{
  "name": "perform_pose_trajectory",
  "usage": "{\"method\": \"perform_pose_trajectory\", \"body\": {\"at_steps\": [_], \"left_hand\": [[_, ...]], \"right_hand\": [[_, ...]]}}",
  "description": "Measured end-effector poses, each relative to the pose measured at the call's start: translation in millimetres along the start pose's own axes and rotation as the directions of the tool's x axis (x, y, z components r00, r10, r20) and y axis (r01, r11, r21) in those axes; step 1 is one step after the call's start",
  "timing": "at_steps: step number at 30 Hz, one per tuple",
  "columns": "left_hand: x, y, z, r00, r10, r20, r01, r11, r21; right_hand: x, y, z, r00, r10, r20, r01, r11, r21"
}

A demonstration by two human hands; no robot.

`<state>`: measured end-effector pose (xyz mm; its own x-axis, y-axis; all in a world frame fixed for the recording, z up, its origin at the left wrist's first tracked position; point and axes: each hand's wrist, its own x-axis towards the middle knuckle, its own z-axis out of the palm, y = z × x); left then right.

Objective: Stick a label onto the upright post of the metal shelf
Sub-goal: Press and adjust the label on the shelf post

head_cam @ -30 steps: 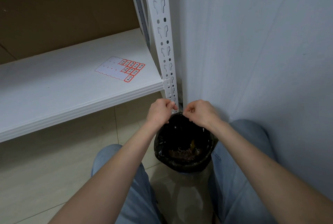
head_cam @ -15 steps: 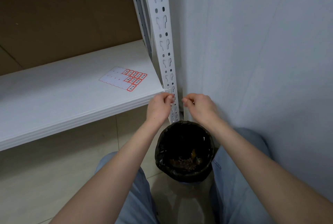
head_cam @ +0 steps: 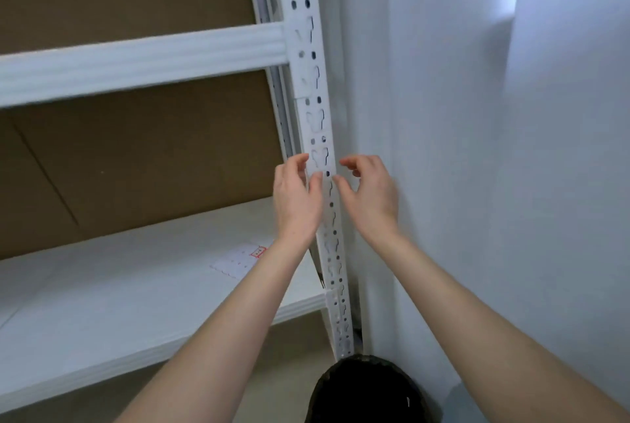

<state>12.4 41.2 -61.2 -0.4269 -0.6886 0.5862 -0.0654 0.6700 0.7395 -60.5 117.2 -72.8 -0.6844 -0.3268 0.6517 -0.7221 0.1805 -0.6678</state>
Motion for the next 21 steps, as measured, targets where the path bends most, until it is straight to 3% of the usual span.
{"method": "perform_pose_trajectory", "body": {"at_steps": [4, 8, 12, 21], "left_hand": [[32, 16, -8, 0.997, 0.028, -0.071, -0.027, 0.999, 0.023], [54, 23, -8, 0.999, -0.034, -0.028, 0.033, 0.999, -0.017], [66, 26, -3, 0.995, -0.087, 0.054, 0.092, 0.989, -0.112], [71, 20, 1, 0.994, -0.025, 0.109, 0.04, 0.99, -0.137]], "right_hand": [[34, -17, 1, 0.989, 0.145, -0.006, -0.14, 0.965, 0.223], [51, -22, 4, 0.954, 0.294, 0.058, -0.296, 0.896, 0.332], [57, -23, 6, 0.956, 0.288, 0.044, -0.287, 0.9, 0.327], [60, -25, 15, 0.961, 0.274, -0.035, -0.258, 0.936, 0.241]]}}
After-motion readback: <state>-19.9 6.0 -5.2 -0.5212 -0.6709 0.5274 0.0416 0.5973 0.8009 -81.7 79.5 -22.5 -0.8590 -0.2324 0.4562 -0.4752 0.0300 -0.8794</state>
